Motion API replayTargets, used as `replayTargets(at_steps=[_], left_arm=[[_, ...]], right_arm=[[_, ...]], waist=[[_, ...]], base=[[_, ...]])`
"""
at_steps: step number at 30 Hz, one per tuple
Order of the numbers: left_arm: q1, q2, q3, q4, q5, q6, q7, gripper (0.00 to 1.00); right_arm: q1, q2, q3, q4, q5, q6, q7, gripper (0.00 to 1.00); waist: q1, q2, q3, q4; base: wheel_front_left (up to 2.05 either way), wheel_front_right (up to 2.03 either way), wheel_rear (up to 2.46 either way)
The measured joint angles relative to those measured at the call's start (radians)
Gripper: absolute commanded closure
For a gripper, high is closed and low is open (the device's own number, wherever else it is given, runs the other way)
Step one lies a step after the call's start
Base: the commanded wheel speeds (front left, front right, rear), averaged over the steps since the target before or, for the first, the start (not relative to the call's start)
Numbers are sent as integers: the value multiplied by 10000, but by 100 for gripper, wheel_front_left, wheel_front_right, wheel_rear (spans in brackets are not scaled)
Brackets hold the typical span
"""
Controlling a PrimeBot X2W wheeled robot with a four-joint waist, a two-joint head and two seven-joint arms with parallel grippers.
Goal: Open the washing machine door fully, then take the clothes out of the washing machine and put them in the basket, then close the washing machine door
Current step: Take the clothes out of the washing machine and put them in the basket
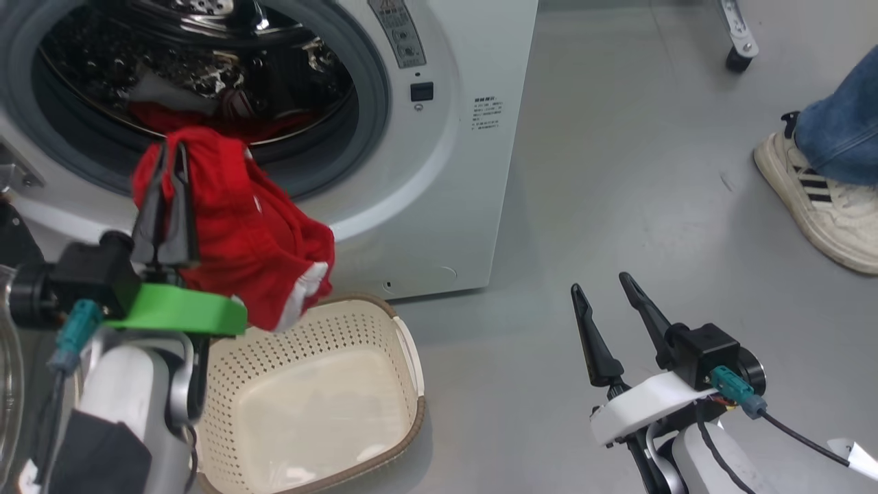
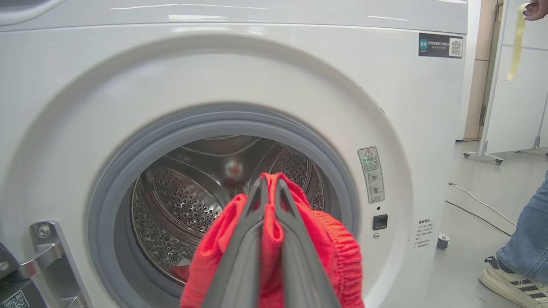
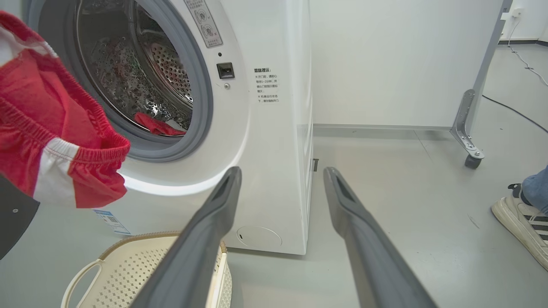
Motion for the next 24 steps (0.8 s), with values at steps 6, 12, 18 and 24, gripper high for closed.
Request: replayTargets(at_steps=[6, 12, 18, 24], left_arm=[[1513, -111, -159, -132, 13, 176, 23, 100], [2654, -286, -82, -84, 0, 276, 23, 100], [3326, -403, -201, 167, -23, 303, 23, 100], [3440, -474, -203, 704, -125, 305, 23, 100]], right_arm=[[307, 8, 46, 17, -23, 8, 0, 0], [310, 12, 86, -56, -69, 86, 0, 0], [306, 12, 17, -255, -82, 86, 0, 0], [199, 12, 4, -554, -155, 84, 0, 0]], waist=[[0, 0, -462, 97], [0, 0, -450, -8], [0, 0, -224, -92], [0, 0, 309, -193]], base=[[0, 0, 0], [0, 0, 0], [0, 0, 0], [0, 0, 0]])
